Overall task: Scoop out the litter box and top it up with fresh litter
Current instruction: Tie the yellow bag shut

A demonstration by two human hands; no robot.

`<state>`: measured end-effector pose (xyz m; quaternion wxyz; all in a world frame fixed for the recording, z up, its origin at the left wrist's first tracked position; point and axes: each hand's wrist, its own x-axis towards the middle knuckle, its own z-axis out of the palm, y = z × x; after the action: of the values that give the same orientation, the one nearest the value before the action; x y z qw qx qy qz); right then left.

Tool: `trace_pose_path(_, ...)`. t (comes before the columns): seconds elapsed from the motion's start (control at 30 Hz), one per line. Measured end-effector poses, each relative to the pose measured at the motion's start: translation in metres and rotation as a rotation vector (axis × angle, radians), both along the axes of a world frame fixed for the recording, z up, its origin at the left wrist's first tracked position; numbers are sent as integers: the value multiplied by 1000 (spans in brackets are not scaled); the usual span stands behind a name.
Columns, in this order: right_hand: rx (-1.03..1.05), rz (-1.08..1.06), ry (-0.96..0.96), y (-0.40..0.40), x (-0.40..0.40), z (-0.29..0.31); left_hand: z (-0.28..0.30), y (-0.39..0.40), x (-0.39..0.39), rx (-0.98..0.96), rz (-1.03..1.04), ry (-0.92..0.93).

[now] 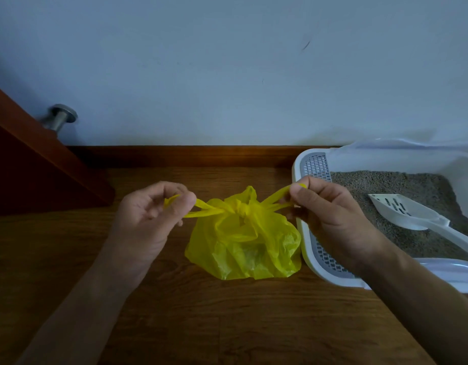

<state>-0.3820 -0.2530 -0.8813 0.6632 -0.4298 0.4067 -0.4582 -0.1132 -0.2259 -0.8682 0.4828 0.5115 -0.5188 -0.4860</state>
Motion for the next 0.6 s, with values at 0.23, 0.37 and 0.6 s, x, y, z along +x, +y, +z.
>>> trace_pose_path(0.23,81,-44,-203,-1,4,2,-1,6,1,71,-192,204)
trace_pose_path(0.37,41,-63,-90,-6,1,4,1,6,2,42,-149,163)
trace_pose_path(0.6,32,-274,461,-18,-54,-26,-12,14,41,295,196,-106)
